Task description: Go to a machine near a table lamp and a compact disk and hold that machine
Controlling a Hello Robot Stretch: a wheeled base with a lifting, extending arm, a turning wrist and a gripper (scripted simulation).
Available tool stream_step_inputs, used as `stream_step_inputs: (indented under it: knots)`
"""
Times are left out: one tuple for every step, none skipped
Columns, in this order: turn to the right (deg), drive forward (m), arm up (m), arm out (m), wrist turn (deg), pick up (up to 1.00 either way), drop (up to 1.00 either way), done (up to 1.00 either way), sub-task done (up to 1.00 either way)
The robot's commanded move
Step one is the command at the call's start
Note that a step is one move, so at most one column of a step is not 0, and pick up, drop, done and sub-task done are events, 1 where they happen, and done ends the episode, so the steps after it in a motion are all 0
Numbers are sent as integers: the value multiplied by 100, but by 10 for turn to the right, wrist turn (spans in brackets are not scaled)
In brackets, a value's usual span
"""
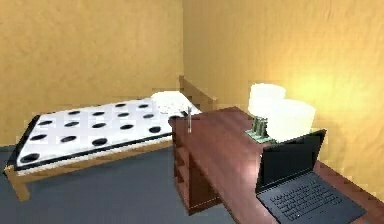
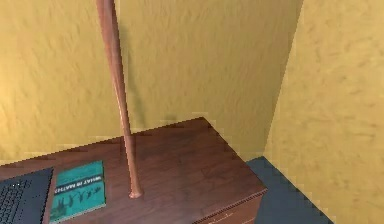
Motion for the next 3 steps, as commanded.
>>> stream_step_inputs:
  knots:
    - [0, 25, 0, 0, 0, 0, 0, 0, 0]
    - [-330, 0, 0, 0, 0, 0, 0, 0, 0]
    - [0, 0, 50, 0, 0, 0, 0, 0, 0]
